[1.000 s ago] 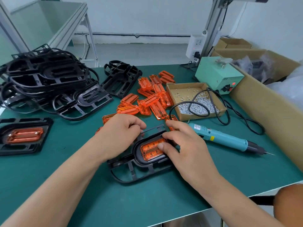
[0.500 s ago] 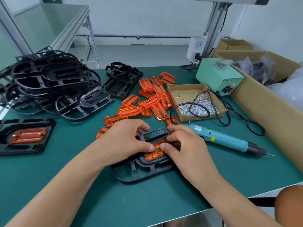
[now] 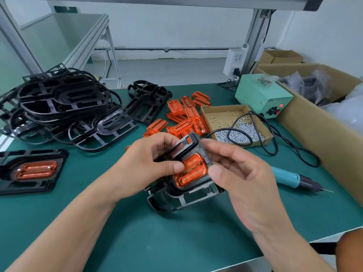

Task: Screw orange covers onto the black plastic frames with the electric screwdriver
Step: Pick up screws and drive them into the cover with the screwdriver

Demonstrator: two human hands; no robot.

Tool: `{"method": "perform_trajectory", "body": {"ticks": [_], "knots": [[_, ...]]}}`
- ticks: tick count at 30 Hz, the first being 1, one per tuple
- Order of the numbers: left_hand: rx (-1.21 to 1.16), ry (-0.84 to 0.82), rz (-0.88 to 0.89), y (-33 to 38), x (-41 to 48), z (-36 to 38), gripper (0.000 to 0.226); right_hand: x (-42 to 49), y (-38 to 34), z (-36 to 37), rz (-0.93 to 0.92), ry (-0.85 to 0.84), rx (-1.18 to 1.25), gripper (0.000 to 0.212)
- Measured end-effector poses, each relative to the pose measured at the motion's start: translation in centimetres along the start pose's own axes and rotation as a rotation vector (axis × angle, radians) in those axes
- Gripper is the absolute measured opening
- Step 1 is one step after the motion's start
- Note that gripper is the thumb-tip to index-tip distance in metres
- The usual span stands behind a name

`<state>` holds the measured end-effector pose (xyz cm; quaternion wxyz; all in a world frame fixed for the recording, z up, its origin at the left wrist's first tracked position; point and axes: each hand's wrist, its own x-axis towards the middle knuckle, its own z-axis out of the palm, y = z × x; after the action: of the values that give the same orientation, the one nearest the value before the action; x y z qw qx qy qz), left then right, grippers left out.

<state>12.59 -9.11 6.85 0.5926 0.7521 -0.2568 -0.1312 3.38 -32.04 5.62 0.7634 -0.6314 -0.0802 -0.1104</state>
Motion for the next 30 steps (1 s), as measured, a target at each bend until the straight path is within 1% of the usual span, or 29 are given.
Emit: {"method": "perform_trajectory", "body": {"ticks": [4, 9, 13, 16, 18, 20, 22, 23, 24, 28, 30], "knots": [[-0.109, 0.022, 0.079, 0.0, -0.1, 0.1, 0.034, -0.4, -1.5, 1.1, -0.116, -0.054, 0.016, 0.04], [-0.157, 0.026, 0.102, 0.0, 0.0, 0.6, 0.034, -0.2, -1.8, 1.4, -0.153, -0.05, -0.003, 0.04], [-0.084, 0.013, 0.066, 0.0, 0.0, 0.5, 0.035, -0.1, -1.4, 1.1, -0.153, -0.051, -0.003, 0.035], [0.021, -0.033, 0.002, 0.3, -0.1, -0.1, 0.032, -0.4, -0.7, 0.8, -0.064, 0.005, -0.047, 0.035], [0.156, -0.102, -0.071, 0.3, -0.2, -0.6, 0.031, -0.9, -0.2, 0.4, 0.072, 0.039, -0.168, 0.033], [0.315, -0.184, -0.165, 0.1, -0.3, -0.5, 0.031, -1.5, 0.3, 0.0, 0.176, 0.013, -0.403, 0.025], [0.417, -0.238, -0.208, -0.2, -0.2, -0.1, 0.026, -1.9, 0.8, -0.3, 0.216, -0.016, -0.615, 0.018], [0.444, -0.243, -0.206, -0.2, -0.2, 0.0, 0.023, -2.0, 0.9, -0.3, 0.22, -0.024, -0.675, 0.017], [0.467, -0.24, -0.203, -0.2, -0.1, 0.1, 0.02, -1.9, 0.9, -0.3, 0.22, -0.029, -0.72, 0.018], [0.519, -0.239, -0.228, 0.1, 0.0, 0.3, 0.019, -0.7, 1.1, -0.2, 0.206, -0.088, -0.926, 0.036], [0.503, -0.238, -0.26, 0.2, 0.0, 0.4, 0.018, 0.1, 1.3, -0.2, 0.215, -0.13, -0.996, 0.038]]}}
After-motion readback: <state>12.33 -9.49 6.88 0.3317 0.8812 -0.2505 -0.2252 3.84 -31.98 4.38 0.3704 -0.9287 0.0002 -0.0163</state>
